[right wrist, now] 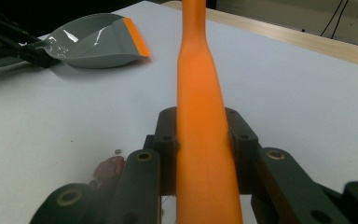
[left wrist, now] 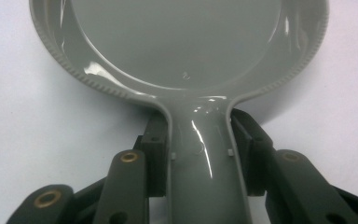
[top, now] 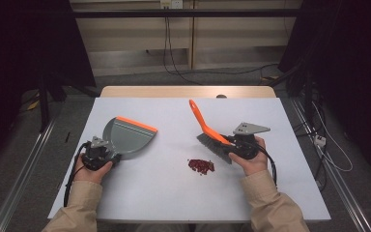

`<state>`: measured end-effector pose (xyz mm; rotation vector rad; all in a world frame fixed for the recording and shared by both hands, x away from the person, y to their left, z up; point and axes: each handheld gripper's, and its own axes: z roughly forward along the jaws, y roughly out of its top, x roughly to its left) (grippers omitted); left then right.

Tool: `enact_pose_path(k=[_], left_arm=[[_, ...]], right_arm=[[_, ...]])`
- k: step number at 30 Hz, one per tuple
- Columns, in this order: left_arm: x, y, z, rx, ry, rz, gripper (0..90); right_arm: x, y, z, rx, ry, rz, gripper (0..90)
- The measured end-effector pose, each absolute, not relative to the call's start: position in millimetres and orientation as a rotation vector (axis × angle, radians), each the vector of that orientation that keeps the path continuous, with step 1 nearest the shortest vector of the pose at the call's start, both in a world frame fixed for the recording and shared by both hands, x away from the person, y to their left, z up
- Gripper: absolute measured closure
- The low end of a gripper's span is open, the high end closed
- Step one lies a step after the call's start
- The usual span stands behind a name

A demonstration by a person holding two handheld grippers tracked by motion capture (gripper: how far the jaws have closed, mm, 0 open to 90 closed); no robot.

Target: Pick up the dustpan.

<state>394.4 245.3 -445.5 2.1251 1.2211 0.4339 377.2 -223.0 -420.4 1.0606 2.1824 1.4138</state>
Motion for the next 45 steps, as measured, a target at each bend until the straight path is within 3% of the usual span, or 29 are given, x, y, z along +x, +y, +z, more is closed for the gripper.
enact_pose_path(k=[6,17,26,45], left_arm=[[394,251,-440,2.135,1.173,0.408,63.2],[370,253,-411,2.165,0.939,0.373,63.3],[355,242,-410,2.235,0.758,0.240,63.2],[340,230,-414,2.299,0.607,0.123,63.1]], right_arm=[[377,-226,-421,1.078,2.168,1.413,71.1],[374,-228,-421,1.128,2.131,1.375,71.1],[368,-226,-416,1.207,2.076,1.304,71.1],[368,-229,-419,1.274,2.038,1.298,71.1]])
